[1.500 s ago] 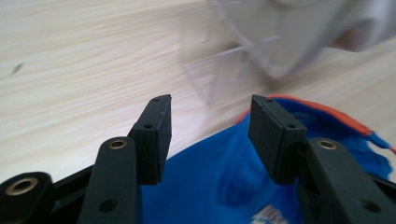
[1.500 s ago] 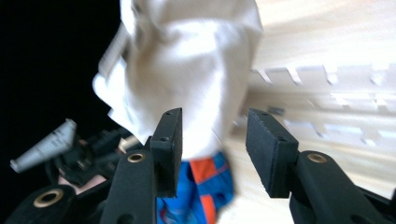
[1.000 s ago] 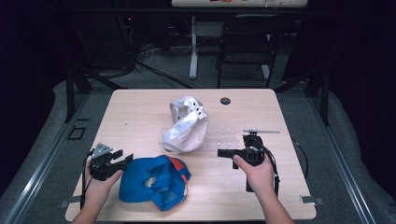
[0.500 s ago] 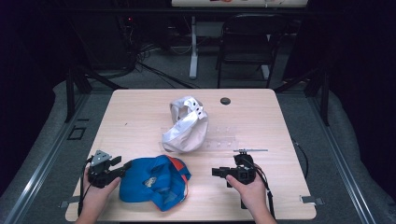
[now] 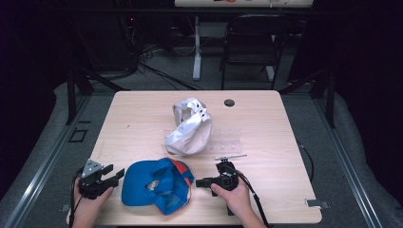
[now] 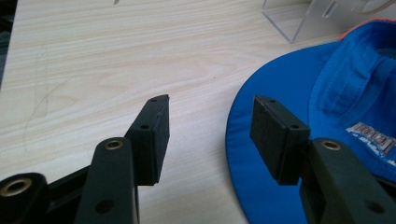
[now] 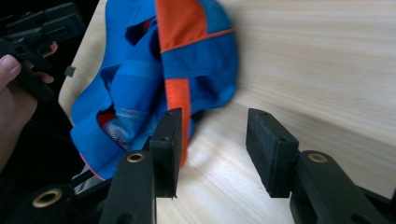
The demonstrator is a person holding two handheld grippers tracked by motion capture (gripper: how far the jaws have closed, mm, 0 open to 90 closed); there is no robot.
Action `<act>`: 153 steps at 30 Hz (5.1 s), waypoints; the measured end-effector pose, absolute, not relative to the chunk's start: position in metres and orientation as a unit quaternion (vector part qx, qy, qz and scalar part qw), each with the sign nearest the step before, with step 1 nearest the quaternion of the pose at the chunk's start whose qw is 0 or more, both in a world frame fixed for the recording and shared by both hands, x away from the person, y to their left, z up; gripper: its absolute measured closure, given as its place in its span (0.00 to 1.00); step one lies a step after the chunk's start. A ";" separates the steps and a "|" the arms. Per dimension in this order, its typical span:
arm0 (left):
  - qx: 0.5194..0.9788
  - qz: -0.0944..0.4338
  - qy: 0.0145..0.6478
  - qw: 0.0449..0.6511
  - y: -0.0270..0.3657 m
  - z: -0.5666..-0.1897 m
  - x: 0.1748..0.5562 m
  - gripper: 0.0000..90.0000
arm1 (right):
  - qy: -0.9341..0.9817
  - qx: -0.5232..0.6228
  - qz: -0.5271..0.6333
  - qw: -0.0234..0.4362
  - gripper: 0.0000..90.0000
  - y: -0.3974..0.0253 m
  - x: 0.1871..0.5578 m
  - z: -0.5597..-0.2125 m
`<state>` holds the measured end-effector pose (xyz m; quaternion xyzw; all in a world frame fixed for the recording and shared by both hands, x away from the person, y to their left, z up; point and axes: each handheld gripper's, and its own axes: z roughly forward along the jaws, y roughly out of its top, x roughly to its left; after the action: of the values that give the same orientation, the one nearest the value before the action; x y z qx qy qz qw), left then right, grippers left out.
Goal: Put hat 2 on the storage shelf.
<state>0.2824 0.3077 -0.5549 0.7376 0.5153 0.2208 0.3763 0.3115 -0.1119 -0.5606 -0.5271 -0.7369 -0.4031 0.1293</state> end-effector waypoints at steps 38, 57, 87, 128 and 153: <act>0.732 0.230 0.520 0.375 0.313 -0.556 0.276 0.54 | -0.730 -0.510 -0.398 0.223 0.87 -0.088 0.314 -0.571; 0.735 0.227 0.517 0.376 0.309 -0.556 0.279 0.54 | -0.718 -0.511 -0.414 0.228 0.87 -0.101 0.312 -0.562; 0.748 0.219 0.503 0.374 0.296 -0.557 0.290 0.54 | -0.671 -0.529 -0.468 0.226 0.88 -0.144 0.307 -0.537; 0.759 0.216 0.478 0.385 0.282 -0.556 0.295 0.54 | -0.614 -0.548 -0.518 0.234 0.88 -0.215 0.313 -0.379; 0.762 0.212 0.477 0.384 0.283 -0.556 0.295 0.53 | -0.553 -0.601 -0.548 0.180 0.88 -0.254 0.352 -0.321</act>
<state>0.2955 0.2834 -0.5558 0.7616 0.4769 0.2124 0.3840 0.3515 -0.2536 -0.3215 -0.6012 -0.5534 -0.5477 0.1797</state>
